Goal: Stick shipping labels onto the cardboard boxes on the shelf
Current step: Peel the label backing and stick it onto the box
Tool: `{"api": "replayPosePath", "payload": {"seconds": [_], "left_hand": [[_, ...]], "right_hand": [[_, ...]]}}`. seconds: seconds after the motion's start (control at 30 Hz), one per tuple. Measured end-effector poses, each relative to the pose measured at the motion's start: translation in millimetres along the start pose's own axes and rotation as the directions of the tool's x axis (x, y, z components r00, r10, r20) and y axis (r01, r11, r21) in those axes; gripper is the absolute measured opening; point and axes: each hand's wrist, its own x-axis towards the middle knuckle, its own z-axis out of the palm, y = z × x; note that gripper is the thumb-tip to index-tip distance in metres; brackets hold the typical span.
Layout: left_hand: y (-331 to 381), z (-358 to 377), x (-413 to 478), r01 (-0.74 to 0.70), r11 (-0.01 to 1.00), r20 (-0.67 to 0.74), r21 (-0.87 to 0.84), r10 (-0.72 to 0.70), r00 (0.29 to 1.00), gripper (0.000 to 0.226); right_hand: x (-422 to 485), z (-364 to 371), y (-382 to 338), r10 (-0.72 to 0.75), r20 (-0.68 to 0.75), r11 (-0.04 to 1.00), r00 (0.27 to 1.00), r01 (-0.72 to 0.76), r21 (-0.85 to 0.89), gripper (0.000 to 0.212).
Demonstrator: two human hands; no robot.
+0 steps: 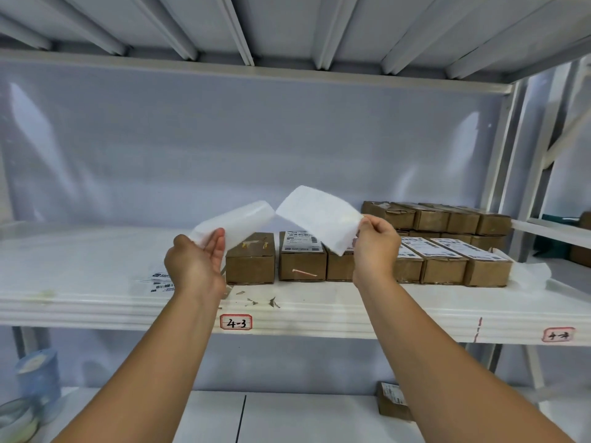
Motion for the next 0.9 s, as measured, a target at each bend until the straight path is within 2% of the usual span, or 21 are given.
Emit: {"api": "replayPosePath", "payload": {"seconds": [0.07, 0.17, 0.27, 0.37, 0.43, 0.53, 0.6, 0.63, 0.7, 0.8, 0.83, 0.9], "left_hand": [[2, -2, 1, -0.017, 1.0, 0.003, -0.003, 0.017, 1.0, 0.022], [0, -2, 1, 0.009, 0.999, 0.061, 0.044, -0.012, 0.998, 0.02], [-7, 0, -6, 0.019, 0.982, 0.199, 0.186, -0.056, 0.978, 0.011], [-18, 7, -22, 0.01, 0.938, 0.374, 0.348, -0.148, 0.916, 0.01], [-26, 11, -32, -0.065, 0.867, 0.443, 0.494, -0.186, 0.877, 0.014], [-31, 15, -44, -0.225, 0.666, 0.506, 0.711, -0.262, 0.822, 0.007], [-33, 16, -49, -0.29, 0.585, 0.531, 0.757, -0.292, 0.796, 0.01], [-32, 17, -51, -0.292, 0.593, 0.541, 0.75, -0.296, 0.787, 0.012], [-31, 19, -51, -0.224, 0.683, 0.539, 0.695, -0.289, 0.791, 0.019], [-26, 21, -49, 0.021, 0.852, 0.489, 0.524, -0.321, 0.811, 0.016], [-24, 21, -45, 0.082, 0.873, 0.464, 0.482, -0.333, 0.821, 0.016], [-24, 21, -38, 0.113, 0.863, 0.438, 0.493, -0.359, 0.824, 0.031]], "right_hand": [[2, -2, -4, 0.004, -0.072, 0.998, 0.997, 0.0, 0.064, 0.018], [0, -1, -10, -0.033, -0.106, 0.994, 0.994, 0.044, 0.102, 0.019], [-9, 5, -18, -0.13, -0.062, 0.985, 0.99, 0.136, 0.106, 0.022], [-24, 15, -24, -0.214, 0.044, 0.971, 0.976, 0.207, 0.123, 0.023], [-35, 21, -22, -0.295, 0.137, 0.955, 0.946, 0.285, 0.087, 0.023], [-49, 28, -15, -0.435, 0.29, 0.878, 0.852, 0.473, -0.073, 0.015], [-56, 29, -10, -0.486, 0.369, 0.811, 0.792, 0.566, -0.148, 0.01], [-58, 29, -8, -0.501, 0.388, 0.786, 0.774, 0.595, -0.17, 0.01], [-62, 28, -5, -0.518, 0.41, 0.759, 0.751, 0.624, -0.183, 0.011], [-62, 26, 1, -0.535, 0.436, 0.731, 0.723, 0.655, -0.191, 0.011], [-61, 25, 3, -0.542, 0.452, 0.716, 0.709, 0.671, -0.194, 0.012], [-60, 23, 7, -0.557, 0.504, 0.664, 0.66, 0.718, -0.207, 0.015]]}}
